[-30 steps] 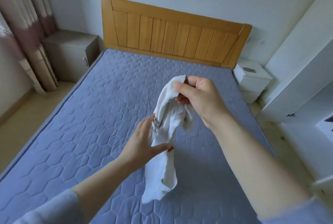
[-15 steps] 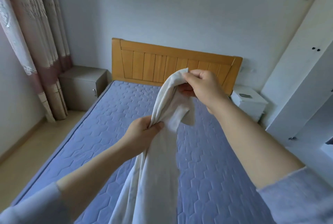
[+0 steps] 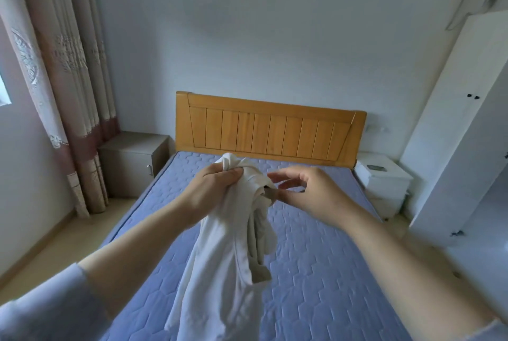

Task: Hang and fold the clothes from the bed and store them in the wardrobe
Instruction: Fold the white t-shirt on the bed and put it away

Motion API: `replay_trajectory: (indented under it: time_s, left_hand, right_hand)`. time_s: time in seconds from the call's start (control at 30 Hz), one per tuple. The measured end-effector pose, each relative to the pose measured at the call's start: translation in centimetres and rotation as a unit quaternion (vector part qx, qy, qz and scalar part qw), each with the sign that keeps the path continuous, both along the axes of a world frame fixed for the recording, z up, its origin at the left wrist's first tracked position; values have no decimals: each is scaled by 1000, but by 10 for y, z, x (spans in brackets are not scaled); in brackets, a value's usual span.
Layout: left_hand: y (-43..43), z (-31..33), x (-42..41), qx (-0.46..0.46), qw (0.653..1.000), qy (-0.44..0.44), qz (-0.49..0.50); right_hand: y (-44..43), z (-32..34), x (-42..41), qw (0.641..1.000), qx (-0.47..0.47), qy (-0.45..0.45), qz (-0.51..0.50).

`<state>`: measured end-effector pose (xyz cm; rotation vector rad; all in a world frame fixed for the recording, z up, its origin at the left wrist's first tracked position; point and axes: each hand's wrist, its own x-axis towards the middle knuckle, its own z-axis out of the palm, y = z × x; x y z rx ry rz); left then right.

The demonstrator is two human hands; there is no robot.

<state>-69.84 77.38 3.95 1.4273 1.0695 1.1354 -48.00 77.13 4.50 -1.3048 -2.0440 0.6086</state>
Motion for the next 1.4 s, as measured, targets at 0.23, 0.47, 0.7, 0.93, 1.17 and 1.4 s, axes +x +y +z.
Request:
replay_trajectory:
  time_s: [0.23,0.47,0.7,0.93,1.17,1.4]
  left_hand:
    - [-3,6,-6,17,1000,22,5]
    - [2,-10,-13,-24,998,33,39]
    - [-4,-21,-5,-33,995,95,-14]
    - [-10,-53,-16,24,986,163,35]
    - [-41,-60,3,102,988,112,40]
    - [-38,-83,45,89,969,210,92]
  right_hand:
    - [-5,6,-9,987,126,95,-8]
    - [-14,32,-34,980,151,126,36]
    - [0,42,-56,987,103,119,22]
    - [17,60,-51,995,88,40,14]
    - [31,79,-44,995,74,16,-65]
    - [34,95,-40,995,7,64,-74]
